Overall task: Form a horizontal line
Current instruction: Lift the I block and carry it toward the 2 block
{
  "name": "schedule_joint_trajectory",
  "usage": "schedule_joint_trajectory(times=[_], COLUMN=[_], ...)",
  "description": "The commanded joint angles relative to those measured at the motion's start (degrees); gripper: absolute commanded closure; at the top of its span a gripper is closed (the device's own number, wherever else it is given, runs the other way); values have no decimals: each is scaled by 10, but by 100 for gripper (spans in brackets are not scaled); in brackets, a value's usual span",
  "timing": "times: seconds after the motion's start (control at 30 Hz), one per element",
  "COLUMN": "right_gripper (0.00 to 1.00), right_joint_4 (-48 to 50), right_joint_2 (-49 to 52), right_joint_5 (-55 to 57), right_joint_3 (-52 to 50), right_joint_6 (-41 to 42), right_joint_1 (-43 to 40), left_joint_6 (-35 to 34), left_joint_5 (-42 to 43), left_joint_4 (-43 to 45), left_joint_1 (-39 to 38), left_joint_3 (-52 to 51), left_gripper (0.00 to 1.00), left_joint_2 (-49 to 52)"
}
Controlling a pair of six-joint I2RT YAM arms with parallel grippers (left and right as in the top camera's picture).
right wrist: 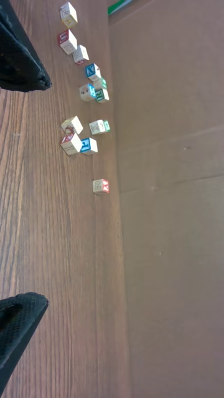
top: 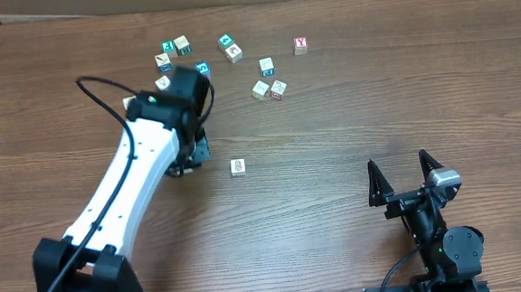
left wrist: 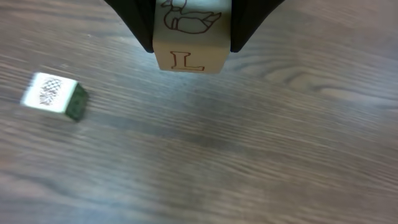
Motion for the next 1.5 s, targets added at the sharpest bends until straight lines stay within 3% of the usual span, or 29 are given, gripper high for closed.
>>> schedule_joint_trajectory(times=[0.0,0.27,0.6,0.97,1.33,1.47], right_gripper=[0,0,0,0,0,0], right_joint_4=[3,3,3,3,3,3], right_joint_2=[-5,-5,-5,-5,-5,-5], right_joint_5=[7,7,7,7,7,7], right_joint_3=[-6,-6,-6,-6,-6,-6], right_joint_6=[-1,-1,-1,-1,-1,-1], right_joint_1=[-4,-4,-4,-4,-4,-4], left_joint_6=[-20,-20,-20,-20,-20,-20], left_joint_5=[-1,5,35,35,35,35], left_joint_4=[47,185,288,300,300,300], left_joint_1=[-21,-30,-30,-30,-30,-30], left_joint_3=[-73,-161,-228,-232,-232,-232], left_gripper=[83,84,86,84,74,64], left_joint_2=[3,3,3,3,3,3])
